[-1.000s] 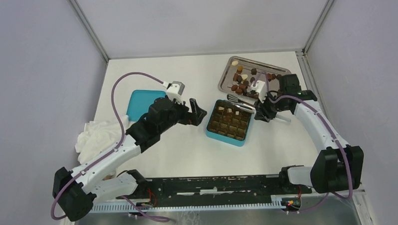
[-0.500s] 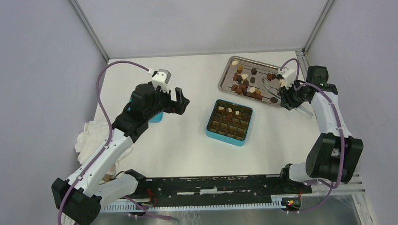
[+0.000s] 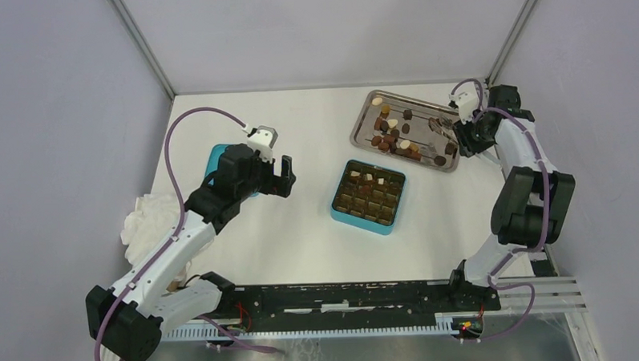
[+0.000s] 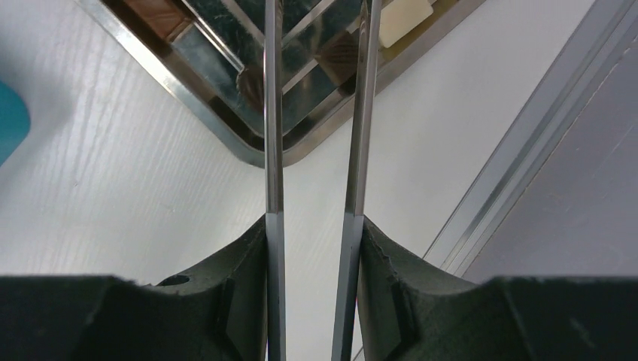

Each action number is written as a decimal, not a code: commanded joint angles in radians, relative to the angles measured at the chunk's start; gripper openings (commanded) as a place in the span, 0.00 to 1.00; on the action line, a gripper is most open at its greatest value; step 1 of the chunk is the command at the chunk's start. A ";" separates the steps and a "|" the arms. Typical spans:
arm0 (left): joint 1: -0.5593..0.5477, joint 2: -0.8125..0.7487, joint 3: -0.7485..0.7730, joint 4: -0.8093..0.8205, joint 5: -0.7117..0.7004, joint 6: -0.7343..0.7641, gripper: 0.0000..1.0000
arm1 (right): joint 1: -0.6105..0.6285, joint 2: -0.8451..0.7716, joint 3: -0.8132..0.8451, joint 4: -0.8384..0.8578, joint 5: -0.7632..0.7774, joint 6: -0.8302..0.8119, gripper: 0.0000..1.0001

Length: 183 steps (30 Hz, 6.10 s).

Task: Pack the chocolate
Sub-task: Pick up the fake chocolate from the plate, then adjust the packing box at the center of the board, then place the fake chocolate in the packing box.

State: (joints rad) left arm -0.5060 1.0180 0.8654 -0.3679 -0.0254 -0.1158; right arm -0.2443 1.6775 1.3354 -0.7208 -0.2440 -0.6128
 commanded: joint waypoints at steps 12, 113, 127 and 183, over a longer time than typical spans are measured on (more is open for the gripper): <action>0.013 -0.007 -0.002 0.017 -0.014 0.065 0.99 | 0.031 0.202 0.251 -0.025 0.059 0.040 0.43; -0.209 0.689 0.347 0.144 -0.024 -0.264 0.54 | 0.054 -0.570 -0.556 0.130 -0.694 -0.105 0.00; -0.219 0.875 0.474 0.115 0.062 -0.259 0.42 | 0.055 -0.560 -0.556 0.123 -0.689 -0.108 0.00; -0.290 0.809 0.357 0.182 -0.180 -0.330 0.03 | 0.104 -0.598 -0.503 -0.146 -0.500 -0.403 0.00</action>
State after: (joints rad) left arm -0.8021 1.8065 1.1568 -0.1761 -0.2783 -0.3813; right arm -0.1730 1.0649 0.8192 -0.8608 -0.8265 -0.9760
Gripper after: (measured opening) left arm 0.048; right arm 0.362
